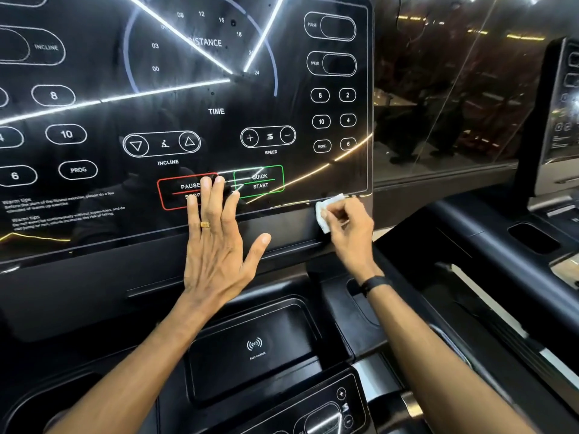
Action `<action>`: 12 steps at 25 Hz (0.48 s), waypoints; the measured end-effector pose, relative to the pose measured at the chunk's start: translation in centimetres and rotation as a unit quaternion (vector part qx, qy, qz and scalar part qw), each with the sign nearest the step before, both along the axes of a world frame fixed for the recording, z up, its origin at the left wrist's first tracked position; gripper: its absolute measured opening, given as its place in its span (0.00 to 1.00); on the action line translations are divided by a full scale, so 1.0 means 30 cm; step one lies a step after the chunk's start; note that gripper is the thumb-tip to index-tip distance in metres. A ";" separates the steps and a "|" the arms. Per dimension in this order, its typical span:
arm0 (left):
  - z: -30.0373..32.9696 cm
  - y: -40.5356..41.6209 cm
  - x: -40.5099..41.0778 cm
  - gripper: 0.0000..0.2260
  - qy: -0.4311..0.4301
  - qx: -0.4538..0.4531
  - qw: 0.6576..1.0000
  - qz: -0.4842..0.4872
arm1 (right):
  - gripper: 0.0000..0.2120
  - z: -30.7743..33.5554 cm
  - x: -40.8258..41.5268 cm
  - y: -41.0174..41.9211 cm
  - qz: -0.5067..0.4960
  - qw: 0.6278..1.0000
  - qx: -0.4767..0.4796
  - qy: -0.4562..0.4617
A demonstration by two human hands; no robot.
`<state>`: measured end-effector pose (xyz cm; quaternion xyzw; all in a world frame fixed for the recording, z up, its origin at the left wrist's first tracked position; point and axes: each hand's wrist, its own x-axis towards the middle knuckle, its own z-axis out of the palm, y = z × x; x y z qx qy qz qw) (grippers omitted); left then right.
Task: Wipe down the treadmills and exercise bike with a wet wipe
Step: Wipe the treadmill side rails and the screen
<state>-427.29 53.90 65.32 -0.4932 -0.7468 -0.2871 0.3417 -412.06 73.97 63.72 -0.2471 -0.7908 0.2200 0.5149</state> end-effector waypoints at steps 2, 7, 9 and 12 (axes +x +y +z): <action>-0.001 -0.001 -0.001 0.35 0.001 -0.003 1.000 0.003 | 0.08 0.021 0.023 0.057 -0.037 0.997 -0.047 0.051; -0.002 0.005 -0.002 0.35 0.007 -0.003 1.000 0.013 | 0.05 0.056 0.089 0.186 -0.067 0.996 -0.044 0.033; -0.006 0.008 0.001 0.36 0.001 0.001 1.000 0.014 | 0.04 0.069 0.118 0.215 -0.054 0.998 -0.009 0.009; -0.011 0.013 -0.003 0.36 -0.005 0.011 1.000 0.021 | 0.04 0.093 0.137 0.242 -0.044 0.998 0.033 -0.028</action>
